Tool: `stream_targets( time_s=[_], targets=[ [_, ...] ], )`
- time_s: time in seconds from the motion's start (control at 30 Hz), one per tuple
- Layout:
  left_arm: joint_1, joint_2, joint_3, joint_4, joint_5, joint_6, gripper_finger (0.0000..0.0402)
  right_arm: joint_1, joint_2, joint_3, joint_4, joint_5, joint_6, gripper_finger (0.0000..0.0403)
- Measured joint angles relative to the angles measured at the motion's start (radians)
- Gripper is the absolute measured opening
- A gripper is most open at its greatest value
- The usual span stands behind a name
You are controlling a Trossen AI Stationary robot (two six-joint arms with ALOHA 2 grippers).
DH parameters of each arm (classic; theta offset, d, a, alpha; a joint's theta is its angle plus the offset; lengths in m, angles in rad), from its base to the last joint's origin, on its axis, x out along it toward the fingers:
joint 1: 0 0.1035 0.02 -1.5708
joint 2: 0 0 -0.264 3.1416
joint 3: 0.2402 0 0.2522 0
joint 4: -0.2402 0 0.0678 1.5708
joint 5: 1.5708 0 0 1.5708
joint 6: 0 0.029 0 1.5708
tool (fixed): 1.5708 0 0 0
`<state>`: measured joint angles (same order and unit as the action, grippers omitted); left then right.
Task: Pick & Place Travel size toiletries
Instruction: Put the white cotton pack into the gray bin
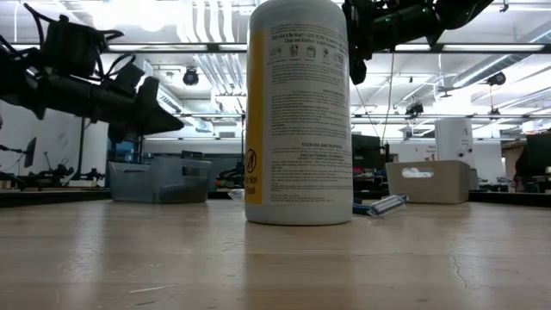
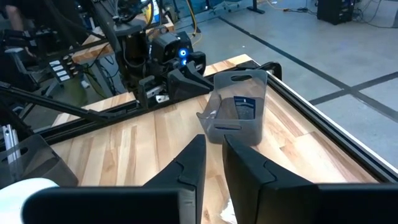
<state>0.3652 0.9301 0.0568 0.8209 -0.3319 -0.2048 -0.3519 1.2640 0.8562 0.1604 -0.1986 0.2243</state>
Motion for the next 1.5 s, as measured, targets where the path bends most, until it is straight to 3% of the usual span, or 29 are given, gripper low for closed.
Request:
stream_targets(
  time_s=[0.27, 0.6, 0.73, 1.0, 1.13, 1.5],
  targets=[
    [0.000, -0.002, 0.082, -0.049, 0.028, 0.066, 0.0062, 0.000, 0.000, 0.000, 0.000, 0.000, 0.000, 0.0036],
    [0.000, 0.003, 0.322, -0.515, 0.147, 0.102, 0.0062, 0.000, 0.000, 0.000, -0.006, 0.000, 0.004, 0.0058],
    [0.000, 0.015, 0.409, -0.625, 0.160, 0.122, 0.0062, 0.000, 0.000, 0.000, -0.023, -0.001, 0.004, 0.0074],
    [-0.001, 0.029, 0.506, -0.637, 0.161, 0.125, 0.0062, 0.000, 0.000, 0.000, -0.031, -0.001, 0.012, 0.0109],
    [-0.001, 0.029, 0.531, -0.637, 0.172, 0.121, 0.0062, 0.000, 0.000, 0.000, -0.038, 0.000, 0.099, 0.0127],
    [-0.013, 0.042, 0.559, -0.636, 0.221, 0.071, 0.0062, 0.000, 0.000, 0.000, -0.202, 0.000, 0.158, 0.0170]
  ],
)
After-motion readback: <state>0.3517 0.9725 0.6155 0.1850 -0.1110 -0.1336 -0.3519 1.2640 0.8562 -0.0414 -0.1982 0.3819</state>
